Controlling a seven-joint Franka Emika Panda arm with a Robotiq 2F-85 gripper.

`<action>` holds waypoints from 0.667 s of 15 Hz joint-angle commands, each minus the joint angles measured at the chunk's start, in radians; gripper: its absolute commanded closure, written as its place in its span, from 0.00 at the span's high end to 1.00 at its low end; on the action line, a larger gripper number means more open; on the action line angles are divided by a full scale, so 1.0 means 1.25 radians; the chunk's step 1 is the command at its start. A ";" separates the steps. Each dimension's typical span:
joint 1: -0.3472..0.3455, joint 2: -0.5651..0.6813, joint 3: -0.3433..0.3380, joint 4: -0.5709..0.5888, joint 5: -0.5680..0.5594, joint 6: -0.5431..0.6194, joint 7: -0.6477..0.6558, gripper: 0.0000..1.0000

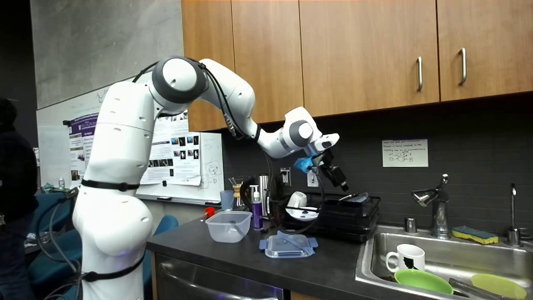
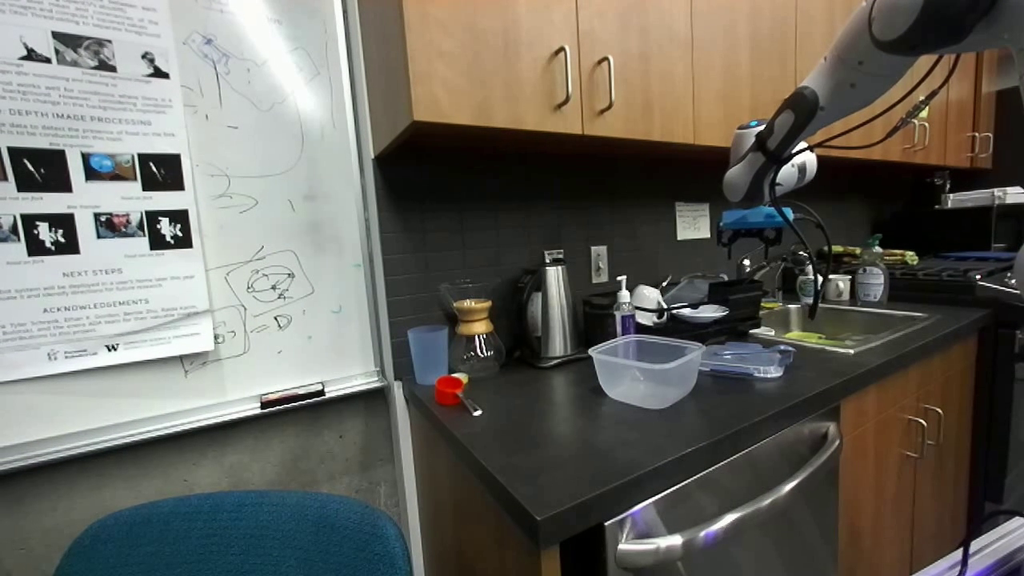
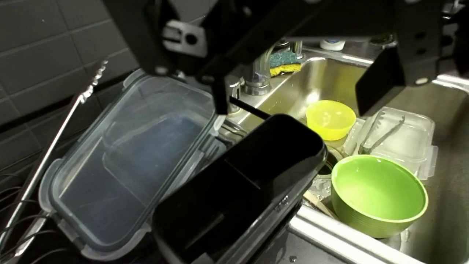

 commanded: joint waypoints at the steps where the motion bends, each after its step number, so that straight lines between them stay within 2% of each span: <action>1: 0.004 -0.014 -0.005 -0.025 -0.021 -0.019 0.033 1.00; 4: 0.002 -0.012 -0.004 -0.038 -0.020 -0.023 0.039 0.98; 5: 0.002 -0.013 -0.004 -0.041 -0.019 -0.025 0.041 0.74; 7: 0.002 -0.013 -0.004 -0.046 -0.020 -0.026 0.047 0.71; 10: 0.003 -0.012 -0.005 -0.045 -0.022 -0.032 0.056 0.49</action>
